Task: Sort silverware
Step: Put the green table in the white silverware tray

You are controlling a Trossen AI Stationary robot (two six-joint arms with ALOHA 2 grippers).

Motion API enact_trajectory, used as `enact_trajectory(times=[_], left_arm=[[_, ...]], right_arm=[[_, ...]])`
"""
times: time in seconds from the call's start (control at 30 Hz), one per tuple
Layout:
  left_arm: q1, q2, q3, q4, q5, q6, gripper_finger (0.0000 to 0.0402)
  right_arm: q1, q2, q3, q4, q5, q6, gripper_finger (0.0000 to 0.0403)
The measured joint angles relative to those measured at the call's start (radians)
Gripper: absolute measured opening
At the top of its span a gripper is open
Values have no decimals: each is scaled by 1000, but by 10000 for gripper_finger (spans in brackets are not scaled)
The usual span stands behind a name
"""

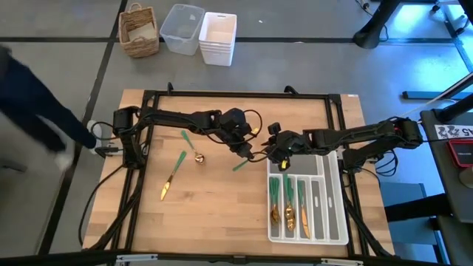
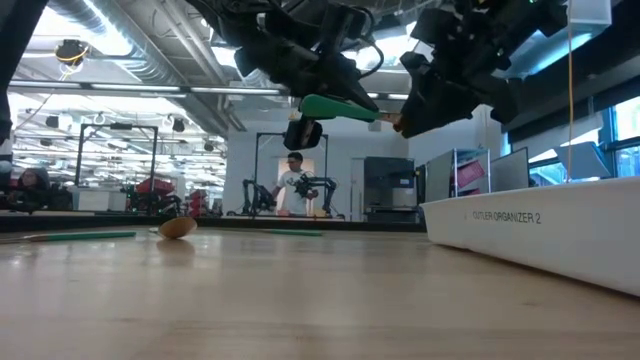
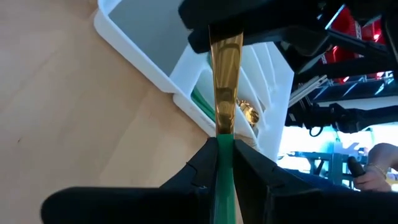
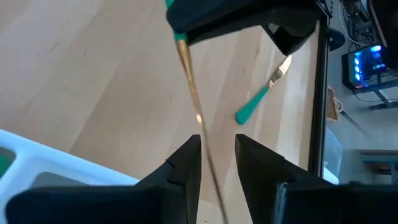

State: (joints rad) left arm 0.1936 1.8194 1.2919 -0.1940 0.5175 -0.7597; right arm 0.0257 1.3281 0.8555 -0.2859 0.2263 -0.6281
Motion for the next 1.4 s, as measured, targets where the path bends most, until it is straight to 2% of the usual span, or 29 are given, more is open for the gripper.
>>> enact_trajectory(times=[0.13,0.33,0.53,0.7,0.93,1.03,1.17,1.4], left_arm=[[0,0,0,1,0,0,33],[1,0,0,1,2,0,33],[1,0,0,4,-1,2,33],[1,0,0,20,-8,101,37],[9,0,0,65,13,193,102],[39,0,0,75,95,182,122],[89,0,0,71,219,166,126],[142,0,0,71,229,231,127]], right_arm=[[0,0,0,0,-9,0,78],[1,0,-1,-19,-46,22,9],[1,0,-1,-42,-78,144,8],[1,-2,42,-139,-93,221,7],[1,-2,107,-253,-165,295,4],[1,-1,149,-369,-215,413,3],[1,-2,249,-550,-298,610,2],[43,-21,330,-817,-350,1053,2]])
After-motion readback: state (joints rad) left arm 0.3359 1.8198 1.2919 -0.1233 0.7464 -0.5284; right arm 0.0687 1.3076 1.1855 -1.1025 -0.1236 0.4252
